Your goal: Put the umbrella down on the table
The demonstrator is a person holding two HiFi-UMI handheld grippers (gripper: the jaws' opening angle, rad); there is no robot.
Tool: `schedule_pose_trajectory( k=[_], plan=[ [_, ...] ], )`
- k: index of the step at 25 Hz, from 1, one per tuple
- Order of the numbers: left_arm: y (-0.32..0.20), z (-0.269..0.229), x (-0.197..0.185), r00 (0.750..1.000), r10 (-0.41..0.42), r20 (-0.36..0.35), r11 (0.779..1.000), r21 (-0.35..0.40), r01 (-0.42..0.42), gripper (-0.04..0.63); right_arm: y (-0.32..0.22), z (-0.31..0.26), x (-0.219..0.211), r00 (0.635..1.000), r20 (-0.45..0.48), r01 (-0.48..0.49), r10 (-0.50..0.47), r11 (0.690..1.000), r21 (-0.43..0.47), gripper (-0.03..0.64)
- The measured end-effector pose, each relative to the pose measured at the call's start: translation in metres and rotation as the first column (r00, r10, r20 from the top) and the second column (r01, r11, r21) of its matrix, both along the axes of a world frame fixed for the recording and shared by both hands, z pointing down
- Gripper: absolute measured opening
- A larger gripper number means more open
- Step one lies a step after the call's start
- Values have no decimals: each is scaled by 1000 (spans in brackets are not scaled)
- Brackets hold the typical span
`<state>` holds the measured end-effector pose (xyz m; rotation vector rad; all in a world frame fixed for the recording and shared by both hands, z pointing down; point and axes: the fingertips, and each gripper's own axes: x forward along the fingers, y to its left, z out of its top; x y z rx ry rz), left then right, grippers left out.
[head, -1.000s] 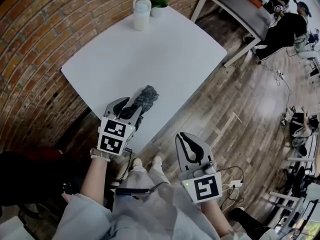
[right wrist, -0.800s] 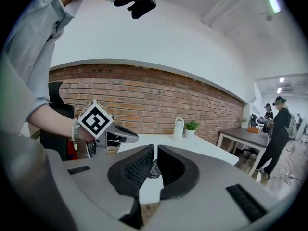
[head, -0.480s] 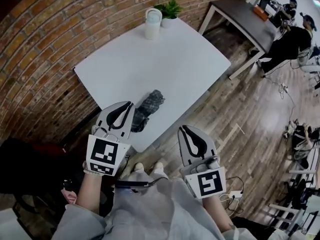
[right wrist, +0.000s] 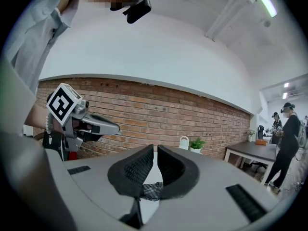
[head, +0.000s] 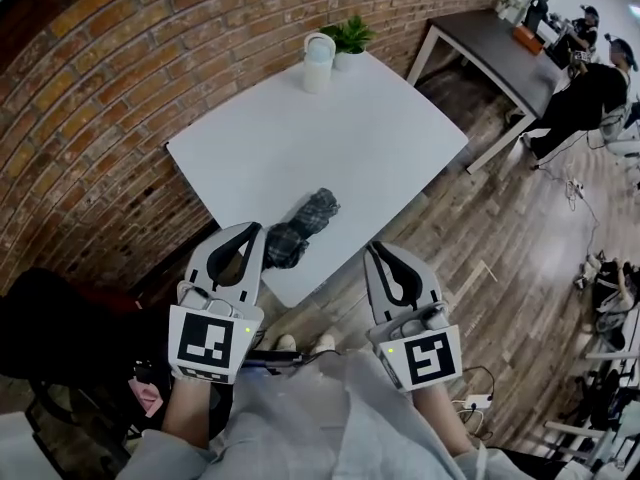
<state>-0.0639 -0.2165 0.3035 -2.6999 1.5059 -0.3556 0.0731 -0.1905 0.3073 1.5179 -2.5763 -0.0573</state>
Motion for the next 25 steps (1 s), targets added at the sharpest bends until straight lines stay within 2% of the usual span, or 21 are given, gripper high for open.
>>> schedule_pose_trajectory(
  k=[2, 5, 11, 21, 25],
  plan=[
    [5, -5, 3, 1000, 11, 13, 1000, 4, -11, 20, 0, -7, -3, 1000, 11, 16, -16, 999, 31, 55],
    [9, -12, 7, 1000, 22, -6, 1000, 17, -22, 20, 0, -11, -6, 999, -4, 35, -35, 998, 50, 55],
    [18, -10, 7, 999, 34, 2, 999, 17, -34, 20, 4, -1, -2, 999, -35, 15, -16, 1000, -17, 55],
    [21, -9, -3, 1000, 18, 16, 1000, 18, -18, 20, 9, -4, -11, 999, -43, 29, -29, 1000, -9, 55],
    [22, -7, -1, 1000, 28, 4, 1000, 8, -28, 20, 8, -9, -15, 999, -7, 33, -32, 999, 31, 55]
  ],
)
